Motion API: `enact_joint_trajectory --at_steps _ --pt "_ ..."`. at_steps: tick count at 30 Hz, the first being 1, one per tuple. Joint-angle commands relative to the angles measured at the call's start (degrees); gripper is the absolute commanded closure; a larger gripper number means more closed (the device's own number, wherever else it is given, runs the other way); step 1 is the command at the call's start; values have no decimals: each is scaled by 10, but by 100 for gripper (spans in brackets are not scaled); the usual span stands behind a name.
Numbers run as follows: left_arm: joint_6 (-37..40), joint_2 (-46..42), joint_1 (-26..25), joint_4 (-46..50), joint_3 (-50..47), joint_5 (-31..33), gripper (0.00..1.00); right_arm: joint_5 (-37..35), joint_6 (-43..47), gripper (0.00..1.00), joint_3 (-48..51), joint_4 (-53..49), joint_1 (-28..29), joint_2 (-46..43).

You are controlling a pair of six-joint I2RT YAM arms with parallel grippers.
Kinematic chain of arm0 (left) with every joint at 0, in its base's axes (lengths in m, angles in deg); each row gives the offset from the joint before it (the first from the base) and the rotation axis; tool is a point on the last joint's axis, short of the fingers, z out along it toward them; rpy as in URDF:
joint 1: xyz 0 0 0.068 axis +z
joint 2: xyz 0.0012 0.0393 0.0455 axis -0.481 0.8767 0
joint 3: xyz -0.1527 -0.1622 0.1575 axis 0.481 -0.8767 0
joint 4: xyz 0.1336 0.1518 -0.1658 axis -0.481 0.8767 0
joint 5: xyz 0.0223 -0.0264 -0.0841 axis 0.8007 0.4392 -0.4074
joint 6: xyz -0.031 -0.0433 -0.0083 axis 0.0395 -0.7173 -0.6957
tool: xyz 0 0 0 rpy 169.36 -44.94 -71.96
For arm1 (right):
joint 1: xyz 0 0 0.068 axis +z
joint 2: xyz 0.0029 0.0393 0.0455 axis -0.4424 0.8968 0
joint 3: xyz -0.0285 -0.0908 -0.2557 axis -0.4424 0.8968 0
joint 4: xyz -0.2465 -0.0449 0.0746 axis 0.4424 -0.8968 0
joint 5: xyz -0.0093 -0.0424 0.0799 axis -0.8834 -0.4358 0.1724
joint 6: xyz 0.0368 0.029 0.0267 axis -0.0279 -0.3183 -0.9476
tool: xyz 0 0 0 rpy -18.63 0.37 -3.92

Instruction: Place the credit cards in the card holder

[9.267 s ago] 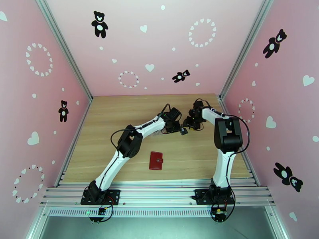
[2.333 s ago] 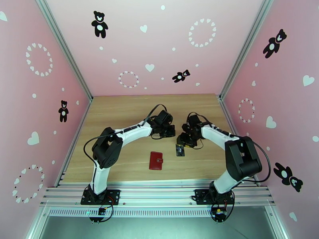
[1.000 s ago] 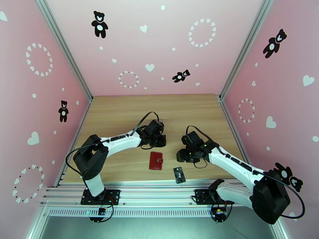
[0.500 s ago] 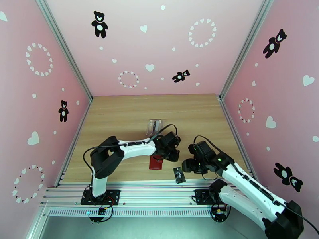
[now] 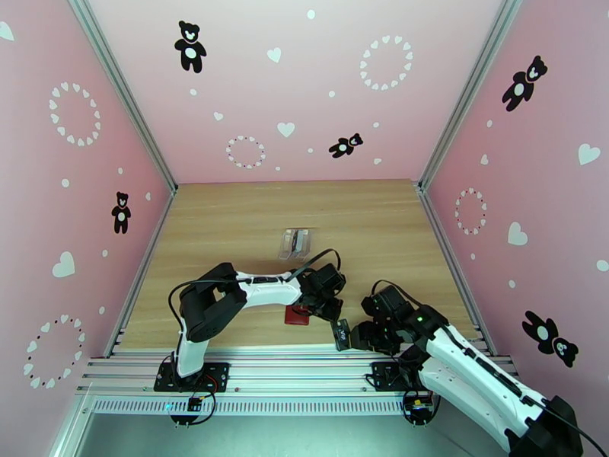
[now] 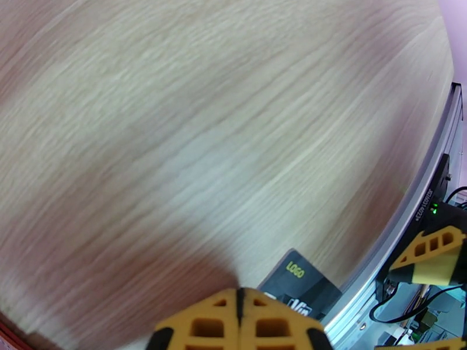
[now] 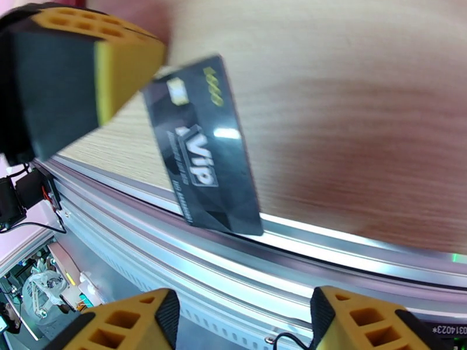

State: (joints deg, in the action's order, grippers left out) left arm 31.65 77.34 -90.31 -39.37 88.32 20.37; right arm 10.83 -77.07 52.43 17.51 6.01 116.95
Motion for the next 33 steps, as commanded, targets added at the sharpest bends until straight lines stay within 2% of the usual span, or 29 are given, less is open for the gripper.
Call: enact_joint_trajectory --at_steps 1,9,23,33 --pt "-7 -20 -9 0 -22 -4 100 19 -15 36 19 20 0 4" --pt "-13 -36 -27 -1 -29 5 100 24 -34 36 47 76 0 20" --pt "-16 -4 -27 -6 -28 16 100 48 -58 41 74 165 5 64" --pt "-18 5 -28 -22 -37 6 100 53 -63 45 72 184 7 65"
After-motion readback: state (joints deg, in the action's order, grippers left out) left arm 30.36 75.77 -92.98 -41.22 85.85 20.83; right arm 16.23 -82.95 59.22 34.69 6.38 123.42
